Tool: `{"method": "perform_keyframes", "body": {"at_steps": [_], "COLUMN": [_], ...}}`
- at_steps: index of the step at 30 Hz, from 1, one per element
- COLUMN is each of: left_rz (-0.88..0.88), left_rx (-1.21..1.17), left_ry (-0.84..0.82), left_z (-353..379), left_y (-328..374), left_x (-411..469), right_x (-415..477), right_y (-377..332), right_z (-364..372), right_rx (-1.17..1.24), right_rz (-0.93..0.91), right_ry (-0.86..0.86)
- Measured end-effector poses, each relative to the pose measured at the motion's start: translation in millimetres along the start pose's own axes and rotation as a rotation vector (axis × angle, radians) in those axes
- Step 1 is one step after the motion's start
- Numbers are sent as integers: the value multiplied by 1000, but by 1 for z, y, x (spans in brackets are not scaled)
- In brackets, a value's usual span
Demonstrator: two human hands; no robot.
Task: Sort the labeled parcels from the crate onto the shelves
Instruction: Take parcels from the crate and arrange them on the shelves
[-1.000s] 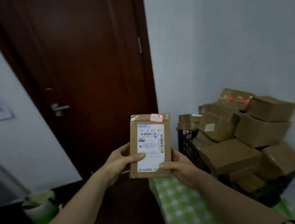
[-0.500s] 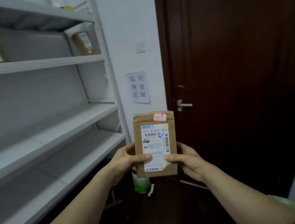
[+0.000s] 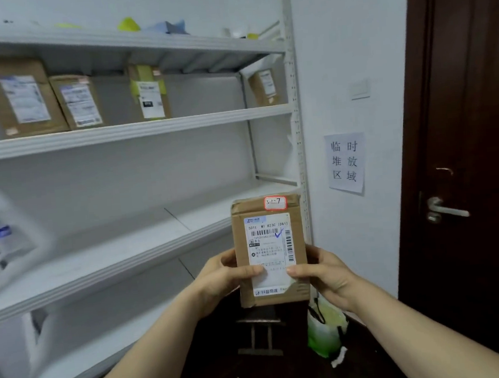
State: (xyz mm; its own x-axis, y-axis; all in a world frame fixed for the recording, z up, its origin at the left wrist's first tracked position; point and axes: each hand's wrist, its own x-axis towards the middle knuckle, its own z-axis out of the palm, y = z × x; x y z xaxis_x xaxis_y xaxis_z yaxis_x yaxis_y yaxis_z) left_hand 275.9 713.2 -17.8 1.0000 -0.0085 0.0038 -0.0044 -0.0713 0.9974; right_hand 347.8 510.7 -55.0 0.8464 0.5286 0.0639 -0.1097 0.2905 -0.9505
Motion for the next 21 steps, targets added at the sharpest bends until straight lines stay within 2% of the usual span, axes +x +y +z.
{"method": "perform_keyframes", "body": {"at_steps": [6, 21], "left_rz": [6, 62], "left_rx": [9, 16], "left_ry": [86, 225], "left_z": [-15, -40], "left_y": [5, 26], "left_x": [-20, -36], "right_x": [18, 39], "right_y": [1, -13], "right_z": [20, 60], "right_rx": [24, -20], "right_rz": [20, -23], "right_ry": [-119, -191]}}
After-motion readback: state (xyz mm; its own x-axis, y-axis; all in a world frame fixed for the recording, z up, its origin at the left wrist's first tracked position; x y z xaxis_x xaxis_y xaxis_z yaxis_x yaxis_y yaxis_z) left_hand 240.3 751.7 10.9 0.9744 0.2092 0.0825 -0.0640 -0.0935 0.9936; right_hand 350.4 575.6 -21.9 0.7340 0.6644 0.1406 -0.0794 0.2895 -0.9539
